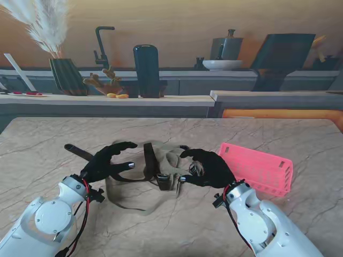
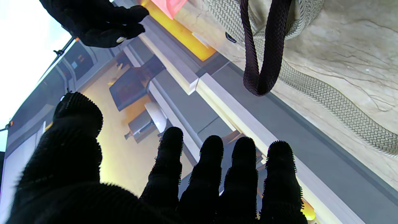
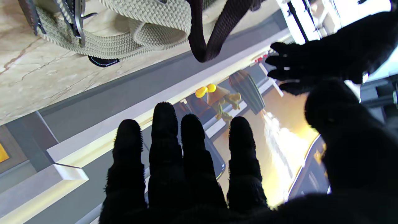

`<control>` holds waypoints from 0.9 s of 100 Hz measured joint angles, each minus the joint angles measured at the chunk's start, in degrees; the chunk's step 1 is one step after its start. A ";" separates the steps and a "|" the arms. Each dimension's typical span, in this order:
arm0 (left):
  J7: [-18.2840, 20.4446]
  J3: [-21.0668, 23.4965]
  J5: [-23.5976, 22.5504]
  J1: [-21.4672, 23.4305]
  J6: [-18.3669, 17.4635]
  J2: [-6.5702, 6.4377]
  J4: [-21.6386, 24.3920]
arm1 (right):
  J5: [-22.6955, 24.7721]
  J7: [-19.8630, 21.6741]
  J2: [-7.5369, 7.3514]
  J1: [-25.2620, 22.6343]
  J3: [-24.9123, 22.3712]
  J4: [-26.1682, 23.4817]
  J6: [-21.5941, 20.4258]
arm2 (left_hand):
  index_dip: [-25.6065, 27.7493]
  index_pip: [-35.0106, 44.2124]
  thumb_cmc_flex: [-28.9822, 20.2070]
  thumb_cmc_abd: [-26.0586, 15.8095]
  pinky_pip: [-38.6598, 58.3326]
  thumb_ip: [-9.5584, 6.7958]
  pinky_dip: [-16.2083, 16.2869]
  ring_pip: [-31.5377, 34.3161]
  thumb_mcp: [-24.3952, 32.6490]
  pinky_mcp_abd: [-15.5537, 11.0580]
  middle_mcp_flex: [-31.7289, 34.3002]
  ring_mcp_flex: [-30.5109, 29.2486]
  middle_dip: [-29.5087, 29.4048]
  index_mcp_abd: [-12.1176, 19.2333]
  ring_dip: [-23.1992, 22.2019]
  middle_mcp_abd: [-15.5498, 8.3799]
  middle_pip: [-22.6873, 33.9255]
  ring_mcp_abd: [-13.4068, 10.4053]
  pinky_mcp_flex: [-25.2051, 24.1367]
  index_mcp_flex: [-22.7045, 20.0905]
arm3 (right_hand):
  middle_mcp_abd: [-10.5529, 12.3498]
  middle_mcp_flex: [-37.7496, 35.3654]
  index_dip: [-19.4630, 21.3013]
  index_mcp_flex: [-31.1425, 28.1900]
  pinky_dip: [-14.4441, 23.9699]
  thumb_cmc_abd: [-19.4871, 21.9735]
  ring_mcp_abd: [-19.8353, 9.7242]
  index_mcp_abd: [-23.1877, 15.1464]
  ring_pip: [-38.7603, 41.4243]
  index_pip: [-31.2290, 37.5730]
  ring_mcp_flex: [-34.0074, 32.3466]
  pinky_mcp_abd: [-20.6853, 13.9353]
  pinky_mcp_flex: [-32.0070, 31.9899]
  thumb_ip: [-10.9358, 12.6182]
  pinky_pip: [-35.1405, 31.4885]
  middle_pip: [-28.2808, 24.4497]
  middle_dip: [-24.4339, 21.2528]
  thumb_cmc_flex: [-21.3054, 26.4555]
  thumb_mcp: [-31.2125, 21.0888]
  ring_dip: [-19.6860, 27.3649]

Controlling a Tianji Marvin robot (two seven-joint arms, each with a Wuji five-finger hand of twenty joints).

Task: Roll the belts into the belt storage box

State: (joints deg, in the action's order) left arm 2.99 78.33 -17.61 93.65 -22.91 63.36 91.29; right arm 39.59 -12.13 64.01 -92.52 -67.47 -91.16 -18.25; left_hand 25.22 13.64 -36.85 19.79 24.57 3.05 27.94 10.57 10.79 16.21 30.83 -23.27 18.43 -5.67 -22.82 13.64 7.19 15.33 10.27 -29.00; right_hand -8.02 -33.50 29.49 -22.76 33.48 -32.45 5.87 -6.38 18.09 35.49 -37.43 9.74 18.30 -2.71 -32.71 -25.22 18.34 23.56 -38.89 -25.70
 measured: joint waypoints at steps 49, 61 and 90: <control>-1.01 0.00 0.18 -0.16 1.15 0.27 -0.31 | 16.01 -4.83 -1.48 13.59 14.76 11.51 0.68 | 0.00 0.00 -0.51 0.00 0.00 0.00 0.09 -0.01 -1.35 -0.03 0.04 0.00 0.00 0.00 0.00 0.00 0.00 0.00 0.00 0.00 | -0.08 -1.51 -1.38 -1.75 -5.74 -3.59 -1.21 2.99 5.83 3.94 -1.81 -2.39 0.72 -1.17 -3.32 -6.91 -0.41 3.24 -4.26 0.15; -1.51 0.02 0.07 -0.18 1.39 0.36 -0.40 | 15.68 -5.10 -1.89 16.49 18.15 13.59 1.98 | 0.00 0.00 -0.51 0.00 0.00 0.00 0.40 -0.01 -1.46 -0.03 0.66 0.00 0.00 0.00 0.00 0.00 -0.01 0.00 0.01 0.00 | -1.39 0.12 -1.45 -1.75 -5.74 -3.56 -0.02 3.68 10.79 3.94 0.07 0.19 -0.24 -1.17 -6.97 -9.45 0.84 3.24 -0.26 -1.97; -0.96 -0.01 1.23 -0.76 3.23 0.46 -1.06 | 16.53 -5.90 -1.84 21.87 24.95 18.45 3.13 | 0.00 0.00 -0.51 0.01 0.02 0.00 0.54 -0.01 -1.99 -0.04 0.66 0.00 0.00 0.00 0.00 0.00 -0.01 0.01 0.01 0.00 | -4.14 4.50 -0.99 -2.03 -1.04 -3.56 1.41 3.70 32.97 5.25 6.31 0.38 -4.50 -0.97 -22.16 -23.79 10.54 2.89 1.35 -13.67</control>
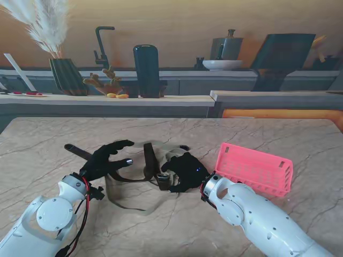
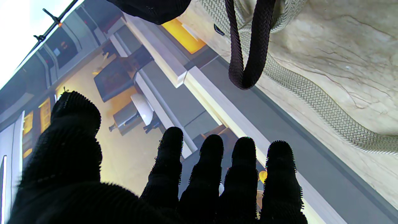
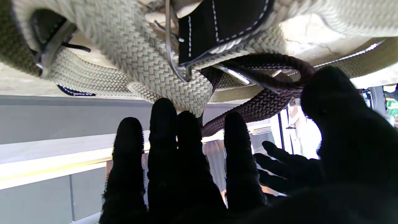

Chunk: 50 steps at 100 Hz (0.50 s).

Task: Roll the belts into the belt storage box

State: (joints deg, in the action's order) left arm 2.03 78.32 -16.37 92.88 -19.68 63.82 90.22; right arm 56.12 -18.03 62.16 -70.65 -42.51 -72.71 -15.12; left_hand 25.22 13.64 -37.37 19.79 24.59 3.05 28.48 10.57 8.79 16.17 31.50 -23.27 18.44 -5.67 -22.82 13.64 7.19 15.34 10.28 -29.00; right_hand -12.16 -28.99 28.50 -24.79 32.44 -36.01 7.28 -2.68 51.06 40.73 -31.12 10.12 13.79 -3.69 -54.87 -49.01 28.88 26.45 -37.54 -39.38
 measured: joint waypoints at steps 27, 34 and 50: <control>-0.45 0.29 -0.05 0.16 0.20 0.10 0.04 | 2.68 -1.96 -0.33 0.43 1.45 0.05 -0.47 | 0.00 0.00 -0.20 -0.30 0.01 0.00 0.01 0.00 -0.74 -0.07 0.00 0.00 0.00 0.00 0.00 0.00 0.00 0.00 0.00 0.00 | -2.33 2.23 1.19 -2.99 0.59 0.00 0.77 -2.13 5.66 3.27 1.90 0.00 -2.82 0.03 -6.24 -3.64 2.61 -0.20 -0.82 -1.87; -0.45 0.29 0.00 0.17 0.36 0.11 0.06 | 2.70 -2.17 -0.50 1.08 2.75 0.24 -0.76 | 0.00 0.00 -0.73 -0.33 0.01 0.00 0.01 0.00 -0.74 -0.08 0.00 0.00 0.00 0.00 0.00 0.00 0.00 0.00 0.00 0.00 | -2.46 3.04 1.69 -4.53 0.59 0.00 0.96 -5.26 6.30 4.75 1.90 0.00 -2.83 0.03 -7.25 -3.67 3.09 -0.19 -2.87 -1.89; -0.28 0.32 0.09 0.18 0.41 0.11 0.07 | 1.24 -1.85 -0.17 2.93 4.99 1.77 -0.76 | 0.00 0.00 -0.73 -0.33 0.01 -0.01 0.01 0.00 -0.80 -0.09 0.00 0.00 0.00 0.01 0.00 0.00 -0.01 0.00 0.00 -0.11 | -2.23 3.27 1.81 -7.32 0.59 0.00 0.97 -8.02 6.93 6.75 1.90 0.00 -2.84 0.03 -7.78 -3.67 3.27 -0.15 -7.30 -1.91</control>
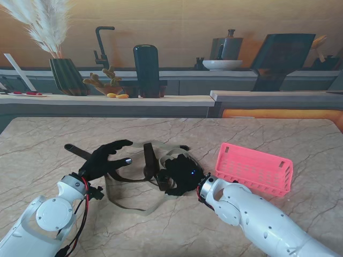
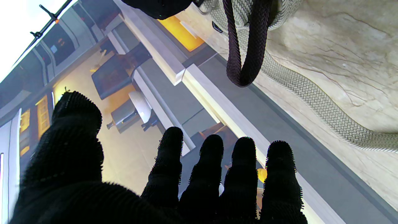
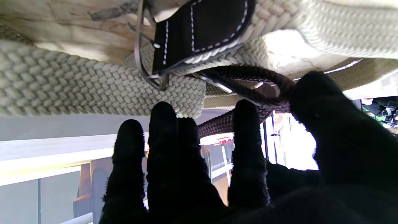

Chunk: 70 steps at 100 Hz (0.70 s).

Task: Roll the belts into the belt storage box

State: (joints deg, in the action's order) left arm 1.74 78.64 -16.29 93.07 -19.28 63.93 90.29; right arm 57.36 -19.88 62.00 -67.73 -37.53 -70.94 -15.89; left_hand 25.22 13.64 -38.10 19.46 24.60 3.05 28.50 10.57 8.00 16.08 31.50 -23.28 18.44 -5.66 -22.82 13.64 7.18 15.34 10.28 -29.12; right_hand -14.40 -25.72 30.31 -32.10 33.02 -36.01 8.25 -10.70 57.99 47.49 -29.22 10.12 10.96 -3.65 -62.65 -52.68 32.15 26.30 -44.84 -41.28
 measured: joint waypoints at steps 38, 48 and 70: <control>0.49 -0.05 0.47 -0.11 0.55 0.00 -0.09 | -2.41 0.49 1.07 3.16 3.29 3.19 1.06 | 0.01 0.00 0.00 -0.61 0.00 0.00 0.01 0.00 -1.20 -0.01 0.00 0.00 0.00 0.06 0.00 0.00 0.00 0.01 0.00 -1.24 | 0.08 -0.89 -6.21 -1.13 -0.55 -0.26 0.23 0.55 0.74 2.92 -0.11 0.00 0.02 -2.20 -0.95 -0.01 0.09 -0.91 -4.40 -0.46; 0.50 -0.06 0.49 -0.15 0.58 0.00 -0.14 | -2.56 0.99 1.11 3.34 3.37 3.40 0.65 | 0.01 0.00 0.00 -0.61 0.00 0.00 0.01 0.00 -1.21 -0.02 0.00 0.00 0.00 0.07 0.00 0.00 0.00 0.01 0.00 -1.24 | 0.08 -0.90 -2.42 -1.13 -1.04 -0.08 0.71 3.06 0.76 1.29 -0.11 0.00 0.02 -1.33 -0.96 0.01 -0.02 -0.91 -2.36 -0.87; 0.58 -0.12 0.65 -0.26 0.70 0.00 -0.25 | -2.37 2.35 0.94 3.30 3.25 3.08 1.10 | 0.01 -0.01 -0.01 -0.61 0.01 0.00 0.01 0.00 -1.72 -0.02 0.00 -0.02 0.00 0.27 0.00 0.00 0.00 0.01 0.00 -1.24 | 0.22 -0.62 -1.15 0.04 -1.11 -0.01 1.09 6.05 1.26 -1.23 -0.05 -0.01 -0.02 -1.45 -0.96 0.13 -0.03 -1.18 -0.78 -1.16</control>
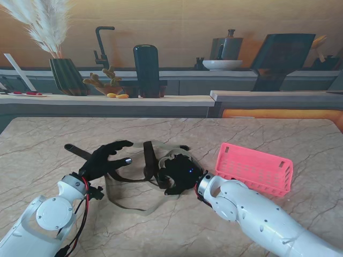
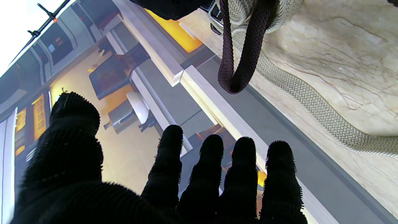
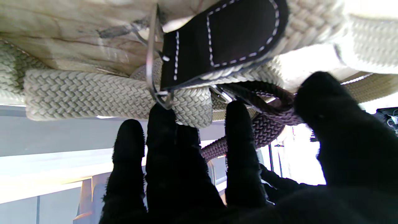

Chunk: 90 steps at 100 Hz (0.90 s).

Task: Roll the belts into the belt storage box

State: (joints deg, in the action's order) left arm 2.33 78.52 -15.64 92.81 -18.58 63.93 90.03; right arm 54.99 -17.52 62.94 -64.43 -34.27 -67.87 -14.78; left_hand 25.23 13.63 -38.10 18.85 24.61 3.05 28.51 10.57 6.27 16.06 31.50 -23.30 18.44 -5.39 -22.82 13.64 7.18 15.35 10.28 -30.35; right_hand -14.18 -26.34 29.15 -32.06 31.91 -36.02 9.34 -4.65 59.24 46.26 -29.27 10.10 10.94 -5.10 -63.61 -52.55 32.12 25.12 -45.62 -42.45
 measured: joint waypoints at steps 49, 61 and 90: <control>0.50 -0.17 0.38 -0.28 0.05 -0.02 -0.24 | -0.98 -0.81 0.76 -3.58 -5.47 -2.42 1.53 | 0.01 0.00 -0.69 -0.60 0.00 -0.01 0.01 0.00 -0.41 -0.07 0.00 -0.02 0.00 0.37 -0.41 0.00 0.00 0.00 0.00 0.00 | 2.75 -8.30 -13.27 -2.22 -1.48 12.20 -0.88 -6.31 -0.51 12.15 -2.94 -0.07 1.54 -3.32 -1.24 -0.36 -2.76 12.73 8.78 2.72; 0.75 -0.40 0.70 -0.57 0.05 -0.04 -0.48 | 0.49 -1.22 0.51 -5.54 -8.26 -5.31 1.92 | 0.01 0.00 -0.69 -0.59 0.01 -0.01 0.02 0.00 -0.78 -0.08 0.00 -0.03 0.00 0.38 -0.43 -0.01 0.00 0.00 0.00 0.00 | 2.81 -8.48 -11.61 -1.74 -1.96 12.85 -0.98 -7.09 -1.28 11.85 -2.94 -0.06 1.54 -3.33 -1.24 -0.19 -3.48 12.79 10.04 3.48; -0.23 -1.40 0.84 -1.07 -0.92 -0.02 -1.08 | 2.21 -3.03 0.25 -8.53 -13.68 -9.85 1.63 | 0.07 0.00 -0.70 -0.59 0.02 -0.01 0.11 0.00 -0.80 -0.13 0.67 -0.03 0.00 0.39 -0.47 -0.04 0.00 0.00 0.00 0.00 | 4.80 -11.18 -8.79 -1.73 -2.75 12.85 -1.51 -7.55 -3.82 11.67 -2.94 -0.04 1.54 -3.35 -0.87 1.35 -4.91 13.40 10.82 4.90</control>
State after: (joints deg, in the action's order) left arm 2.10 77.12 -14.80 91.75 -19.50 63.91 88.95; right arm 57.20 -20.55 63.18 -72.97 -47.95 -77.71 -13.16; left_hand 25.30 13.63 -38.80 18.26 24.63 3.03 28.61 10.57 5.47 15.93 32.17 -23.33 18.43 -5.00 -23.29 13.60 7.18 15.35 10.28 -30.35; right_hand -9.38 -37.52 20.36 -33.79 29.16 -23.18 7.83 -12.21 55.43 57.93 -32.20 10.06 12.48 -8.45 -64.48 -51.19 27.21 38.52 -34.80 -37.55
